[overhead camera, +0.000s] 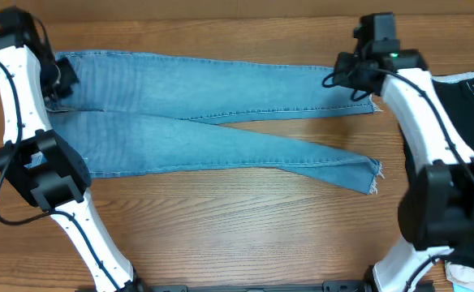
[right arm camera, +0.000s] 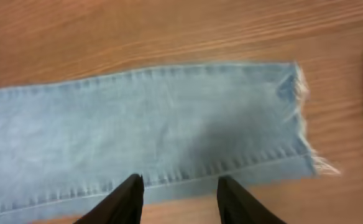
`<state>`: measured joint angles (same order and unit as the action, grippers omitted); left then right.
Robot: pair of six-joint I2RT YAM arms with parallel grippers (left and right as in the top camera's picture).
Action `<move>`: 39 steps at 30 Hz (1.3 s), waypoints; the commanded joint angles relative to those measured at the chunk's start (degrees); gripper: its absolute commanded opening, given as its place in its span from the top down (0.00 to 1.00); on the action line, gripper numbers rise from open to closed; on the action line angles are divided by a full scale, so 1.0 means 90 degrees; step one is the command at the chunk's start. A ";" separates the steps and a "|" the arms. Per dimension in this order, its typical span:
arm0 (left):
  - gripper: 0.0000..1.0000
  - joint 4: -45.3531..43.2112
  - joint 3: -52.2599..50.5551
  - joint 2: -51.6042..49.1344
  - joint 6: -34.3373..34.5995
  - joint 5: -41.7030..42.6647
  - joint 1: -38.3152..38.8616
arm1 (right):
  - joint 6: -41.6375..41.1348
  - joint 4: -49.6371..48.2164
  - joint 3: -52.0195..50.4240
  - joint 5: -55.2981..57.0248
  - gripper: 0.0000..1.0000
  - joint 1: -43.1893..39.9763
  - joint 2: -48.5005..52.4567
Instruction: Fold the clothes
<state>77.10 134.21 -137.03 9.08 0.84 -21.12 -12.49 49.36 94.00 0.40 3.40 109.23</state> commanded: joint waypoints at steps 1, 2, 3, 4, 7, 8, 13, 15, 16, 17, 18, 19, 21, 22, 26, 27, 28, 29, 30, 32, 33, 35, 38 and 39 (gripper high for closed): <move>0.96 0.0138 -0.0838 -0.0182 0.0209 -0.0044 -0.0160 | -0.0146 0.0874 0.0019 -0.0005 0.56 -0.0129 0.0032; 0.96 0.0284 -0.0906 -0.0182 0.0209 -0.0041 -0.0202 | -0.0214 0.1304 0.0019 -0.0005 0.56 -0.0138 0.0029; 0.96 0.0401 -0.0896 -0.0180 0.0209 -0.0032 -0.0240 | -0.0340 0.1540 0.0019 -0.0010 0.55 -0.0138 0.0027; 0.96 0.0464 -0.0882 -0.0126 0.0206 0.0029 -0.0274 | -0.0520 0.1865 0.0019 -0.0012 0.53 -0.0138 0.0027; 0.96 0.0474 -0.0882 0.0168 0.0206 0.0277 -0.0321 | -0.1008 0.2892 0.0019 -0.0143 0.44 -0.0138 0.0027; 0.95 0.0476 -0.0882 0.0255 0.0204 0.0357 -0.0311 | -0.1056 0.3094 0.0019 -0.0202 0.40 -0.0143 0.0027; 0.69 0.0699 -0.0884 0.0330 0.0211 0.0410 -0.0270 | -0.1836 0.3701 0.0002 -0.0444 0.36 -0.0542 0.0027; 0.56 0.0719 -0.0884 0.0330 0.0211 0.0410 -0.0270 | -0.1834 0.3827 -0.0102 -0.0857 0.35 -0.0901 0.0027; 0.52 0.0716 -0.0884 0.0330 0.0211 0.0413 -0.0270 | -0.1836 0.3861 -0.0185 -0.0976 0.34 -0.1042 0.0024; 0.44 0.0716 -0.0884 0.0330 0.0211 0.0413 -0.0270 | -0.1831 0.3786 -0.0418 -0.1219 0.32 -0.1277 0.0017; 0.33 0.0714 -0.0884 0.0330 0.0221 0.0413 -0.0270 | -0.1826 0.3509 -0.0789 -0.1695 0.32 -0.1508 0.0017; 0.24 0.0697 -0.0884 0.0330 0.0238 0.0413 -0.0270 | -0.1831 0.3252 -0.1069 -0.2006 0.32 -0.1620 0.0015; 0.15 0.0682 -0.0884 0.0330 0.0255 0.0410 -0.0270 | -0.1897 0.2543 -0.1676 -0.2528 0.33 -0.1792 0.0015; 0.12 0.0682 -0.0884 0.0330 0.0257 0.0410 -0.0270 | -0.2055 0.2229 -0.1923 -0.2562 0.33 -0.1858 0.0015; 0.09 0.0685 -0.0884 0.0330 0.0260 0.0413 -0.0270 | -0.2443 0.1192 -0.2749 -0.2722 0.34 -0.1972 0.0015; 0.09 0.0685 -0.0884 0.0330 0.0260 0.0413 -0.0270 | -0.2506 0.1008 -0.2849 -0.2718 0.34 -0.1972 0.0015; 0.09 0.0685 -0.0884 0.0330 0.0262 0.0413 -0.0270 | -0.2528 0.0828 -0.2922 -0.2703 0.34 -0.1972 0.0017; 0.09 0.0685 -0.0884 0.0330 0.0265 0.0413 -0.0270 | -0.2560 0.0770 -0.2919 -0.2667 0.37 -0.1972 0.0015; 0.08 0.0682 -0.0884 0.0330 0.0308 0.0415 -0.0270 | -0.2599 0.0687 -0.2919 -0.2596 0.38 -0.1977 0.0015; 0.08 0.0670 -0.0884 0.0330 0.0306 0.0415 -0.0270 | -0.2601 0.0520 -0.2919 -0.2402 0.49 -0.1977 0.0015; 0.07 0.0670 -0.0884 0.0330 0.0306 0.0415 -0.0270 | -0.2599 0.0474 -0.2919 -0.2312 0.58 -0.1977 0.0015; 0.07 0.0668 -0.0884 0.0330 0.0306 0.0415 -0.0270 | -0.2584 0.0369 -0.2919 -0.2290 0.90 -0.1977 0.0015; 0.07 0.0617 -0.0884 0.0330 0.0308 0.0415 -0.0270 | -0.2395 0.0168 -0.2795 -0.2307 0.96 -0.1970 -0.0005; 0.07 0.0619 -0.0884 0.0330 0.0306 0.0415 -0.0270 | -0.2220 0.0163 -0.2674 -0.2426 0.96 -0.1970 -0.0034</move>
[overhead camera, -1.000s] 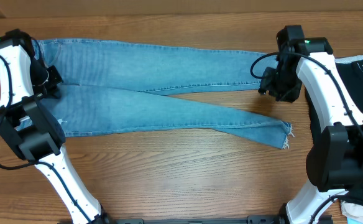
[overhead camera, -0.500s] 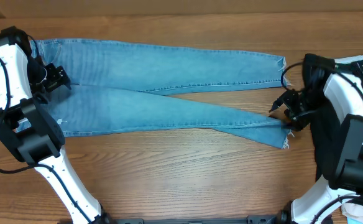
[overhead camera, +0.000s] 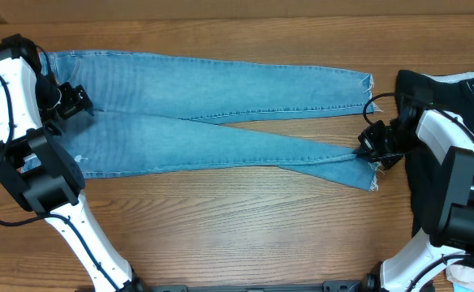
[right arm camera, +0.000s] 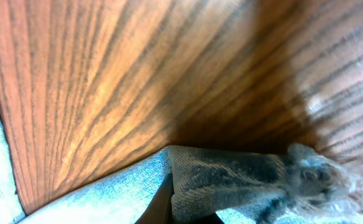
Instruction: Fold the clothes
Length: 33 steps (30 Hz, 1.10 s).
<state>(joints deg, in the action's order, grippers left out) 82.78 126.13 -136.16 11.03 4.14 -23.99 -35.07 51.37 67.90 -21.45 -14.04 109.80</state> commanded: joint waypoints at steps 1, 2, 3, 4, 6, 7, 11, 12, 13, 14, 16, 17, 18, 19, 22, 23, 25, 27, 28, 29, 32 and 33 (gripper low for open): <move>0.07 -0.0012 0.0015 0.0233 0.0092 0.0049 0.0049 | 0.0452 -0.0056 0.0369 -0.0136 0.96 -0.0032 -0.0163; 0.07 -0.0012 0.0015 0.0233 0.0090 0.0049 0.0049 | 0.0561 -0.0061 0.0508 -0.0289 0.96 -0.0029 -0.0267; 0.07 -0.0017 0.0015 0.0233 0.0092 0.0049 0.0049 | 0.0593 -0.0061 0.0605 -0.0391 0.96 -0.0029 -0.0342; 0.07 -0.0019 0.0015 0.0233 0.0090 0.0046 0.0049 | 0.0668 -0.0063 0.0741 -0.0551 0.96 -0.0024 -0.0447; 0.06 -0.0017 0.0015 0.0233 0.0090 0.0046 0.0049 | 0.1047 -0.0112 0.1001 -0.1195 0.96 -0.0007 -0.0658; 0.06 -0.0015 0.0015 0.0233 0.0090 0.0046 0.0049 | 0.1205 -0.0165 0.1078 -0.1481 0.96 -0.0005 -0.0753; 0.06 -0.0015 0.0015 0.0233 0.0090 0.0046 0.0049 | 0.1814 -0.0600 0.1151 -0.2358 0.96 0.0024 -0.1377; 0.06 -0.0015 0.0015 0.0233 0.0090 0.0046 0.0049 | 0.2064 -0.0610 0.1151 -0.2358 0.96 0.0032 -0.1542; 0.06 -0.0017 0.0015 0.0233 0.0090 0.0046 0.0049 | 0.2414 -0.0554 0.1151 -0.2361 0.96 0.0046 -0.1693; 0.05 -0.0019 0.0015 0.0233 0.0090 0.0046 0.0053 | 0.2829 -0.0447 0.1151 -0.2363 0.96 0.0068 -0.1819; 0.03 -0.0034 0.0015 0.0233 0.0090 0.0046 0.0058 | 0.3279 -0.0236 0.1149 -0.2399 0.96 0.0124 -0.1872; 0.02 -0.0036 0.0015 0.0233 0.0090 0.0046 0.0058 | 0.3444 -0.0223 0.1146 -0.2504 0.96 0.0143 -0.1872; 0.02 -0.0032 0.0015 0.0233 0.0090 0.0046 0.0058 | 0.3793 -0.0236 0.1149 -0.2693 0.96 0.0189 -0.1872; 0.02 -0.0029 0.0015 0.0233 0.0087 0.0046 0.0051 | 0.4082 -0.0279 0.1151 -0.2798 0.96 0.0255 -0.1872; 0.02 -0.0034 0.0015 0.0233 0.0087 0.0046 0.0039 | 0.4920 -0.0136 0.1149 -0.2793 0.96 0.0498 -0.1872; 0.02 -0.0036 0.0015 0.0233 0.0087 0.0044 0.0039 | 0.5447 0.0119 0.1149 -0.2778 0.96 0.0614 -0.1872; 0.02 -0.0049 0.0015 0.0233 0.0087 0.0046 0.0039 | 0.6402 0.0733 0.1120 -0.2659 0.96 0.0797 -0.1870; 0.02 -0.0063 0.0015 0.0233 0.0090 0.0046 0.0039 | 0.7023 0.1508 0.1078 -0.2259 0.96 0.0933 -0.1838; 0.02 -0.0068 0.0015 0.0233 0.0090 0.0046 0.0039 | 0.7023 0.1685 0.1035 -0.2098 0.96 0.0947 -0.1834; 0.02 -0.0075 0.0015 0.0233 0.0090 0.0046 0.0036 | 0.7021 0.1962 0.0988 -0.1928 0.96 0.0947 -0.1826; 0.02 -0.0090 0.0015 0.0233 0.0090 0.0049 0.0039 | 0.5974 0.2200 0.0729 -0.1435 0.96 0.0947 -0.1826; 0.02 -0.0090 0.0015 0.0233 0.0090 0.0046 0.0039 | 0.5481 0.2149 0.0563 -0.1158 0.96 0.0947 -0.1826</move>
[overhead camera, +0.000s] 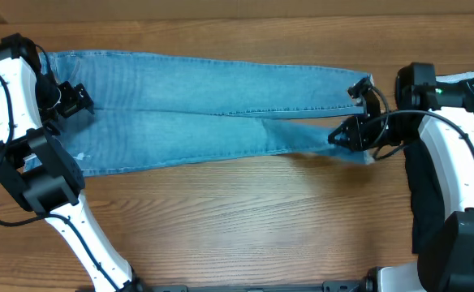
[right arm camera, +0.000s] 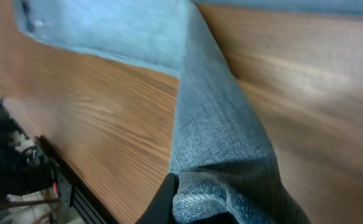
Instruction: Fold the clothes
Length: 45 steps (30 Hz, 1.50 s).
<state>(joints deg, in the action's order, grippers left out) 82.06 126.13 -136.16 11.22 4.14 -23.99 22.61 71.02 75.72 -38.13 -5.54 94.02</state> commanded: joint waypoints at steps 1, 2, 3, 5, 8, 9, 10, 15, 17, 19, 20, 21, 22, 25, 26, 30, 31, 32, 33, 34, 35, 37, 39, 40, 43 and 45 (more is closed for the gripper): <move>0.02 -0.0010 0.0015 0.0233 0.0068 0.0049 0.0039 | -0.1377 -0.0119 -0.0488 0.0860 0.96 0.0002 -0.0070; 0.02 -0.0015 0.0015 0.0233 0.0068 0.0046 0.0039 | -0.1749 -0.0214 -0.0719 0.0906 0.96 0.0002 -0.0070; 0.02 -0.0027 0.0015 0.0233 0.0068 0.0049 0.0039 | -0.1957 -0.0311 -0.0913 0.0903 0.96 0.0002 -0.0070; 0.02 -0.0029 0.0015 0.0233 0.0068 0.0049 0.0039 | -0.2890 -0.0770 -0.1384 0.1171 0.96 0.0002 -0.0070; 0.02 -0.0024 0.0015 0.0233 0.0068 0.0049 0.0039 | -0.4498 -0.1336 -0.1797 0.2178 0.96 0.0002 -0.0070; 0.02 -0.0024 0.0015 0.0233 0.0068 0.0046 0.0039 | -0.4770 -0.1479 -0.1914 0.2331 0.91 0.0002 -0.0070; 0.02 -0.0027 0.0015 0.0233 0.0068 0.0046 0.0039 | -0.4949 -0.1668 -0.2081 0.2356 0.77 0.0002 -0.0070; 0.02 -0.0039 0.0015 0.0233 0.0068 0.0049 0.0027 | -0.5634 -0.2562 -0.2504 0.2688 0.49 -0.0005 -0.0070; 0.02 -0.0039 0.0015 0.0233 0.0068 0.0049 0.0027 | -0.5945 -0.2934 -0.2501 0.2713 0.46 -0.0022 -0.0070; 0.02 -0.0036 0.0015 0.0233 0.0066 0.0049 0.0027 | -0.6079 -0.3223 -0.2501 0.2710 0.46 -0.0024 -0.0070; 0.02 -0.0034 0.0015 0.0233 0.0068 0.0046 0.0024 | -0.6195 -0.3330 -0.2501 0.2737 0.46 -0.0024 -0.0070; 0.02 -0.0039 0.0015 0.0233 0.0066 0.0046 0.0024 | -0.6190 -0.3512 -0.2504 0.2739 0.46 -0.0024 -0.0070; 0.02 -0.0046 0.0015 0.0233 0.0066 0.0049 0.0024 | -0.6188 -0.3733 -0.2501 0.2739 0.46 -0.0024 -0.0070; 0.02 -0.0053 0.0015 0.0233 0.0066 0.0049 0.0024 | -0.6632 -0.3898 -0.2501 0.2990 0.47 -0.0121 -0.0070; 0.02 -0.0053 0.0015 0.0233 0.0066 0.0046 0.0024 | -0.6778 -0.3864 -0.2501 0.3096 0.47 -0.0257 -0.0075; 0.02 -0.0078 0.0015 0.0233 0.0068 0.0100 0.0024 | -0.6805 -0.3869 -0.2497 0.2642 0.46 -0.1234 -0.0078; 0.02 -0.0102 0.0015 0.0233 0.0066 0.0194 0.0024 | -0.6805 -0.3898 -0.2497 0.2203 0.46 -0.1625 -0.0078; 0.02 -0.0100 0.0015 0.0233 0.0066 0.0192 0.0024 | -0.6805 -0.3983 -0.2497 0.1928 0.46 -0.1831 -0.0075; 0.02 -0.0100 0.0015 0.0233 0.0066 0.0192 0.0024 | -0.6805 -0.4012 -0.2497 0.1819 0.46 -0.1882 -0.0075; 0.02 -0.0100 0.0015 0.0233 0.0066 0.0189 0.0024 | -0.6807 -0.4041 -0.2497 0.1717 0.46 -0.1902 -0.0075; 0.02 -0.0100 0.0015 0.0233 0.0066 0.0189 0.0024 | -0.6861 -0.4109 -0.2497 0.1603 0.46 -0.1899 -0.0075; 0.02 -0.0090 0.0015 0.0233 0.0066 0.0189 0.0024 | -0.7130 -0.4158 -0.2497 0.1552 0.46 -0.1899 -0.0075; 0.02 -0.0092 0.0015 0.0233 0.0066 0.0189 0.0024 | -0.7332 -0.4160 -0.2497 0.1384 0.45 -0.1899 -0.0075; 0.02 -0.0095 0.0015 0.0233 0.0066 0.0189 0.0024 | -0.7356 -0.4160 -0.2497 0.1341 0.45 -0.1892 -0.0075; 0.02 -0.0095 0.0015 0.0233 0.0066 0.0189 0.0024 | -0.7376 -0.4226 -0.2504 0.1392 0.43 -0.1892 -0.0068; 0.02 -0.0095 0.0015 0.0233 0.0066 0.0187 0.0022 | -0.7378 -0.4364 -0.2565 0.1421 0.43 -0.1887 -0.0063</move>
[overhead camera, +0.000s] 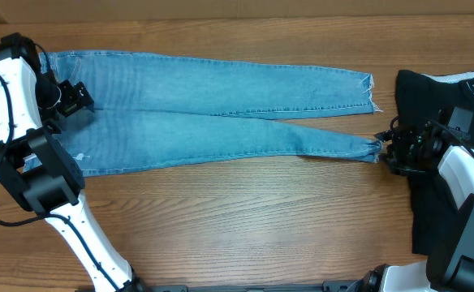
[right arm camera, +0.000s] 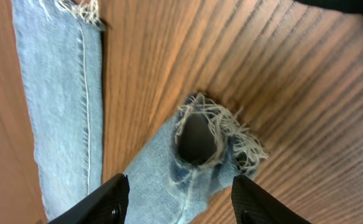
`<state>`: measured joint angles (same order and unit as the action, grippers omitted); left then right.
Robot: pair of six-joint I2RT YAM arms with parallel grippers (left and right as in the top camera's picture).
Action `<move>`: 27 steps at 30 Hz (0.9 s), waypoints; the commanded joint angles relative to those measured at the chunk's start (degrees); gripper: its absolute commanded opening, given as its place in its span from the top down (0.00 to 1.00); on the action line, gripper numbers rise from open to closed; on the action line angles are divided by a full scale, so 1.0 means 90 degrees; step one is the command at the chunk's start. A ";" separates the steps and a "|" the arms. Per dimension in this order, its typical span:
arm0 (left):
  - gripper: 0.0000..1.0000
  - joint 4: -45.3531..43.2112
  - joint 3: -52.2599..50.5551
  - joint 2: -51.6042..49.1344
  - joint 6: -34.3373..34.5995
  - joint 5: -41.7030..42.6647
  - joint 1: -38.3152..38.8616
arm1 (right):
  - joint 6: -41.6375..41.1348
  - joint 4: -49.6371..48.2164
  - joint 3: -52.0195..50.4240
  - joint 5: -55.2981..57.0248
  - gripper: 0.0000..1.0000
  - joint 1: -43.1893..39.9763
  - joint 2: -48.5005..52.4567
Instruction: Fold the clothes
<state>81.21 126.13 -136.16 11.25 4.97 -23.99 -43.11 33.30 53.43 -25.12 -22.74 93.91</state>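
Light blue jeans (overhead camera: 204,113) lie flat on the wooden table, waist at the left and both legs running right. The far leg's frayed hem (overhead camera: 367,88) also shows at the top left of the right wrist view (right arm camera: 76,9). The near leg's frayed hem (overhead camera: 370,149) lies on the wood with its opening facing the camera (right arm camera: 206,134). My right gripper (overhead camera: 389,151) is open just right of that hem, its fingers spread either side of the leg end (right arm camera: 183,202) and holding nothing. My left gripper (overhead camera: 73,97) rests on the waist; its jaws cannot be made out.
A black garment (overhead camera: 440,97) lies at the right end of the table, under and behind the right arm. Something white peeks in at the bottom right corner. Bare wood (overhead camera: 237,227) stretches along the front of the table.
The right gripper held the near leg's hem lifted and bunched close to the far leg. Now that leg lies stretched flat to the right, and the gripper is open beside its hem.
The right gripper was first open over the far leg's hem, the near leg splayed toward the front. Then it was shut on the near leg's hem, then held it raised beside the far leg. Now the legs lie close together and the hem is let go.
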 commanded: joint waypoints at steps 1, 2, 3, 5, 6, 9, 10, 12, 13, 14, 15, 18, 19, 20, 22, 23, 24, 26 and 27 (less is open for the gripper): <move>0.02 0.0005 0.0015 0.0233 0.0063 0.0097 0.0024 | -0.0143 -0.0325 -0.0194 -0.0019 0.43 0.0024 -0.0051; 0.02 0.0005 0.0015 0.0233 0.0063 0.0097 0.0024 | -0.0257 -0.0401 -0.0282 0.0024 0.43 0.0024 -0.0051; 0.02 0.0007 0.0015 0.0233 0.0063 0.0097 0.0024 | -0.0265 -0.0559 -0.0386 0.0022 0.43 0.0024 -0.0051; 0.02 0.0005 0.0015 0.0233 0.0063 0.0095 0.0024 | -0.0255 -0.0911 -0.0580 0.0017 0.43 0.0032 -0.0051; 0.02 0.0002 0.0015 0.0233 0.0063 0.0095 0.0024 | -0.0262 -0.0976 -0.0670 0.0019 0.43 0.0036 -0.0051; 0.02 0.0022 0.0015 0.0233 0.0063 0.0097 0.0024 | -0.0260 -0.1260 -0.0777 0.0017 0.54 0.0039 -0.0051; 0.02 0.0022 0.0015 0.0233 0.0063 0.0095 0.0024 | -0.0262 -0.1294 -0.0777 0.0015 0.60 0.0039 -0.0051; 0.02 0.0024 0.0015 0.0233 0.0063 0.0095 0.0022 | -0.0289 -0.1358 -0.0777 0.0024 0.60 0.0092 -0.0051; 0.02 0.0022 0.0015 0.0233 0.0063 0.0095 0.0022 | -0.0362 -0.1358 -0.0777 0.0068 0.58 0.0114 -0.0051; 0.02 0.0024 0.0015 0.0233 0.0063 0.0095 0.0024 | -0.0406 -0.1362 -0.0777 0.0117 0.55 0.0143 -0.0044; 0.02 0.0024 0.0015 0.0233 0.0063 0.0095 0.0024 | -0.0406 -0.1411 -0.0777 0.0121 0.54 0.0187 -0.0039; 0.02 0.0022 0.0015 0.0233 0.0063 0.0095 0.0024 | -0.0408 -0.1627 -0.0777 0.0170 0.52 0.0389 0.0056; 0.02 0.0024 0.0015 0.0233 0.0063 0.0095 0.0024 | -0.0469 -0.1671 -0.0777 0.0245 0.52 0.0447 0.0107; 0.02 0.0027 0.0015 0.0233 0.0063 0.0095 0.0024 | -0.0576 -0.1671 -0.0777 0.0291 0.52 0.0488 0.0155; 0.02 0.0027 0.0015 0.0233 0.0061 0.0092 0.0012 | -0.0568 -0.1712 -0.0777 0.0311 0.53 0.0537 0.0255; 0.02 0.0027 0.0015 0.0233 0.0063 0.0092 0.0005 | -0.0542 -0.1722 -0.0777 0.0333 0.63 0.0539 0.0301; 0.02 0.0027 0.0015 0.0233 0.0061 0.0092 0.0005 | -0.0481 -0.1775 -0.0777 0.0352 0.93 0.0539 0.0342; 0.01 0.0024 0.0015 0.0233 0.0063 0.0095 0.0000 | -0.0170 -0.2373 -0.0743 -0.0199 0.96 0.0539 0.0342; 0.02 0.0022 0.0015 0.0233 0.0063 0.0095 0.0000 | -0.0158 -0.2764 -0.0602 -0.0840 0.96 0.0539 0.0342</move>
<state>81.25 126.13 -136.16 11.25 4.99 -23.99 -46.74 13.69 46.35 -23.92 -18.17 96.51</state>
